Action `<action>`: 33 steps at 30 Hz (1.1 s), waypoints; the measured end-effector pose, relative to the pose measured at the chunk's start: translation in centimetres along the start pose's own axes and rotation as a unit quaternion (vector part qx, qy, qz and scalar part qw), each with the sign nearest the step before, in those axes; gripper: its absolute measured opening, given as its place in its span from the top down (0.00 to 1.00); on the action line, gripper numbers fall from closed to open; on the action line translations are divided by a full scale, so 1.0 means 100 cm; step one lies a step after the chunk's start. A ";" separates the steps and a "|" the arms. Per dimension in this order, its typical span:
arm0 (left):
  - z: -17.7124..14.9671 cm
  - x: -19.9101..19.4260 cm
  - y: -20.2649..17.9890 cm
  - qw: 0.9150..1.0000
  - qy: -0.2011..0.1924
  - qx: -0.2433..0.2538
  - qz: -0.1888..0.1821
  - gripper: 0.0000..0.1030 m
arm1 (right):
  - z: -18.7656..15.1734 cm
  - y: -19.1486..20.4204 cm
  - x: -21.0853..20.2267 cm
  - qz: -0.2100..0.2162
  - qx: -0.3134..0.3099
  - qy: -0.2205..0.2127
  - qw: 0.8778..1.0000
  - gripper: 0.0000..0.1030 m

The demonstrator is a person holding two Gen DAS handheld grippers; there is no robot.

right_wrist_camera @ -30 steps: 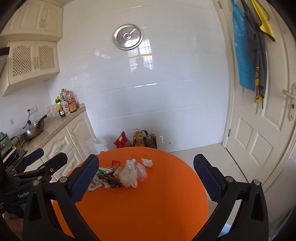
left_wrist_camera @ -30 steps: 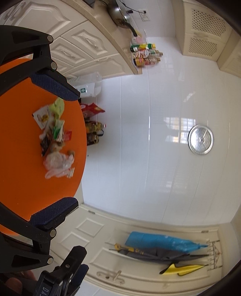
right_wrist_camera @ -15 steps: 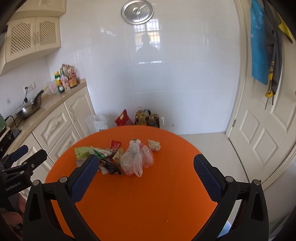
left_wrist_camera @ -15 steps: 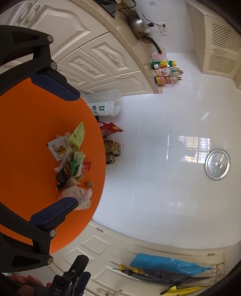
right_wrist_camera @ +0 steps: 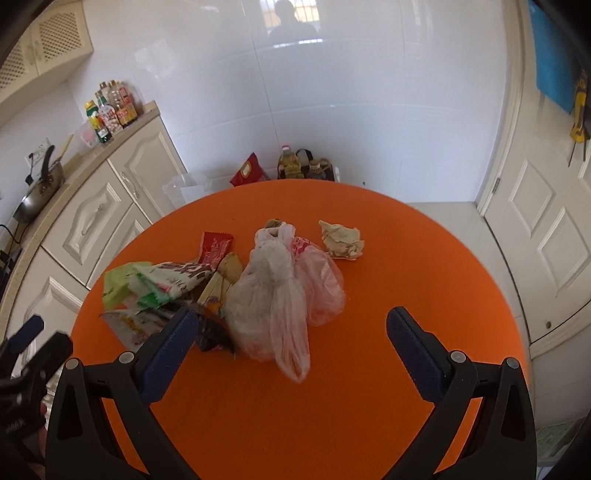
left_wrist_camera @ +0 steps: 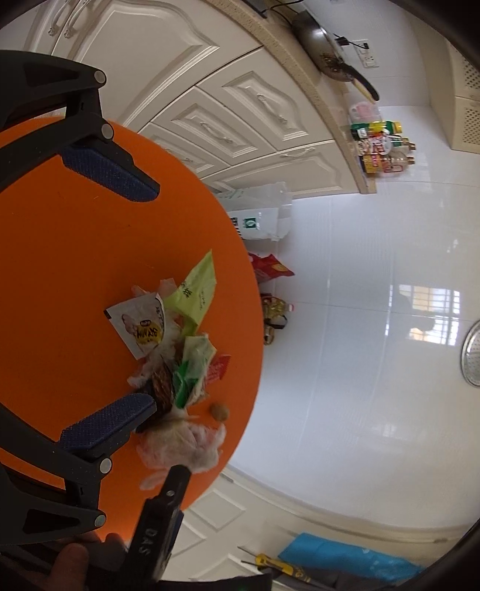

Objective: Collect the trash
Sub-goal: 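Grasp the white plastic bag with the right gripper while the left grasps a small wrapper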

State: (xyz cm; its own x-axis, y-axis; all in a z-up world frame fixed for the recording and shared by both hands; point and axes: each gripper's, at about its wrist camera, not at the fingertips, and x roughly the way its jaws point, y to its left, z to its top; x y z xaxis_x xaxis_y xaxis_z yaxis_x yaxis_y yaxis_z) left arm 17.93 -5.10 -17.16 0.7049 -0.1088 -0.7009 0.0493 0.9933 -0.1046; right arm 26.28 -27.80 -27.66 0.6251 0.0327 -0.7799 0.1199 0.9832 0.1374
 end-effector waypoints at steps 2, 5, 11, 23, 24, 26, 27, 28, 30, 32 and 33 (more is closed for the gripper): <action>0.006 0.022 -0.003 1.000 0.013 0.001 0.002 0.01 | 0.005 -0.001 0.020 0.002 0.011 0.009 1.000 0.00; 0.011 0.049 -0.010 1.000 0.029 0.004 0.003 0.01 | 0.009 -0.004 0.043 0.007 0.027 0.027 0.999 0.02; 0.024 0.107 -0.026 0.998 0.060 -0.003 -0.001 0.01 | 0.002 -0.005 0.058 0.047 0.025 0.034 0.998 0.49; 0.053 0.172 -0.023 0.997 0.063 -0.033 -0.040 0.55 | -0.019 -0.023 0.021 0.057 0.024 0.022 0.998 0.56; 0.056 0.175 -0.022 0.997 0.063 -0.034 -0.042 0.56 | -0.021 -0.024 0.017 0.057 0.025 0.021 0.998 0.56; 0.059 0.178 -0.019 0.996 0.064 -0.041 -0.049 0.63 | -0.026 -0.027 0.010 0.055 0.025 0.018 0.998 0.56; 0.060 0.177 -0.016 0.996 0.063 -0.043 -0.051 0.64 | -0.028 -0.029 0.006 0.056 0.026 0.017 0.998 0.56; 0.062 0.179 -0.014 0.996 0.062 -0.045 -0.054 0.66 | -0.031 -0.029 0.002 0.058 0.026 0.016 0.998 0.56; 0.064 0.180 -0.011 0.995 0.062 -0.047 -0.058 0.70 | -0.037 -0.030 -0.005 0.057 0.023 0.015 0.998 0.56; 0.060 0.179 -0.007 0.995 0.063 -0.046 -0.064 0.79 | -0.044 -0.032 -0.012 0.060 0.024 0.015 0.998 0.56; 0.059 0.179 -0.008 0.994 0.065 -0.045 -0.069 0.82 | -0.046 -0.032 -0.013 0.060 0.026 0.015 0.998 0.56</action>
State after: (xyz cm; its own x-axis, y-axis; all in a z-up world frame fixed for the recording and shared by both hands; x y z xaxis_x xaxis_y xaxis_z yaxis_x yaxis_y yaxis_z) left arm 34.70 -7.61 -25.47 0.5975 -0.2530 -0.7609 0.0702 0.9618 -0.2646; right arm 21.49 -30.21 -29.89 0.6141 0.1550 -0.7739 0.0864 0.9614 0.2611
